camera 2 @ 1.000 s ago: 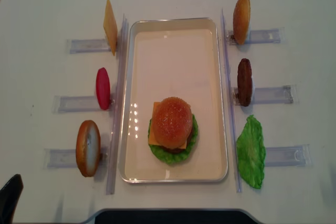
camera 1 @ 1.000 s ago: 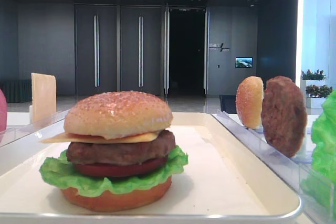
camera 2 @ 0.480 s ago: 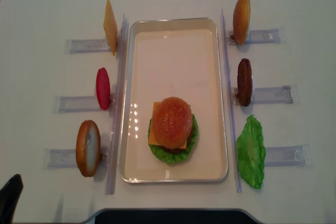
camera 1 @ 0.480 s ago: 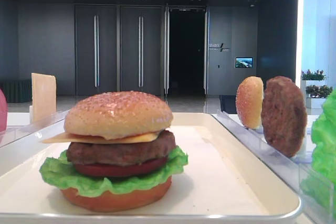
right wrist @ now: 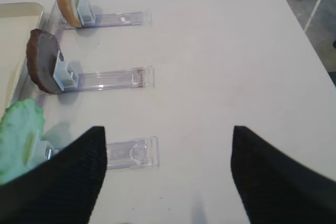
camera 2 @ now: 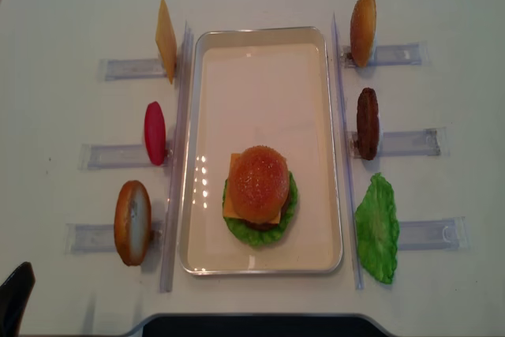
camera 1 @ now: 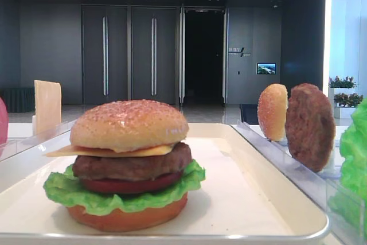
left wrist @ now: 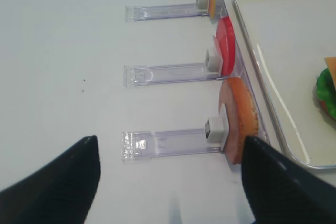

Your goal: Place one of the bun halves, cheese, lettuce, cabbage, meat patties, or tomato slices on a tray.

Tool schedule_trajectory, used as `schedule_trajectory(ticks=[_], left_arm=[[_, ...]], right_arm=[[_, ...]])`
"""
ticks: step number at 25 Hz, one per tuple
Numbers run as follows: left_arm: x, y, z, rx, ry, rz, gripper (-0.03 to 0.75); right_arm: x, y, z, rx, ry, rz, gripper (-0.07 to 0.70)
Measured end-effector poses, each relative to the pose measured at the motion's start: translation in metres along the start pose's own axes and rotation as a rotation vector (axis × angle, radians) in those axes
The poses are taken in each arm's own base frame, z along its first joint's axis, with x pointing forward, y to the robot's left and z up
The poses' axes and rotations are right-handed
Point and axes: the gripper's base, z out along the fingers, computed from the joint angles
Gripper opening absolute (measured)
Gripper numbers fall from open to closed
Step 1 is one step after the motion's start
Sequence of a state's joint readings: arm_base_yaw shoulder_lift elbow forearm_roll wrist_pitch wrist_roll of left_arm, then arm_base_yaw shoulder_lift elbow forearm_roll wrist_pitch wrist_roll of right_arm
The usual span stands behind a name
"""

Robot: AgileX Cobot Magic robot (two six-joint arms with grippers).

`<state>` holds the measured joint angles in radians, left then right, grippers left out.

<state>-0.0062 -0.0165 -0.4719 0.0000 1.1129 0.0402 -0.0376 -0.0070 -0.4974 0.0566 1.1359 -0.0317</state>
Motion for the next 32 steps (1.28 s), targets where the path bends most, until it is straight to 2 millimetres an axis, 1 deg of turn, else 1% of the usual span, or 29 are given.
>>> schedule_trajectory(ticks=[8, 32], left_arm=[[0.0, 0.0, 0.0, 0.0, 0.0, 0.0, 0.643], [0.0, 0.0, 0.0, 0.0, 0.0, 0.0, 0.643]], right_arm=[[-0.0001, 0.0032, -0.0001, -0.035, -0.001, 0.014, 0.506], [0.0, 0.0006, 0.0, -0.007, 0.0, -0.004, 0.506]])
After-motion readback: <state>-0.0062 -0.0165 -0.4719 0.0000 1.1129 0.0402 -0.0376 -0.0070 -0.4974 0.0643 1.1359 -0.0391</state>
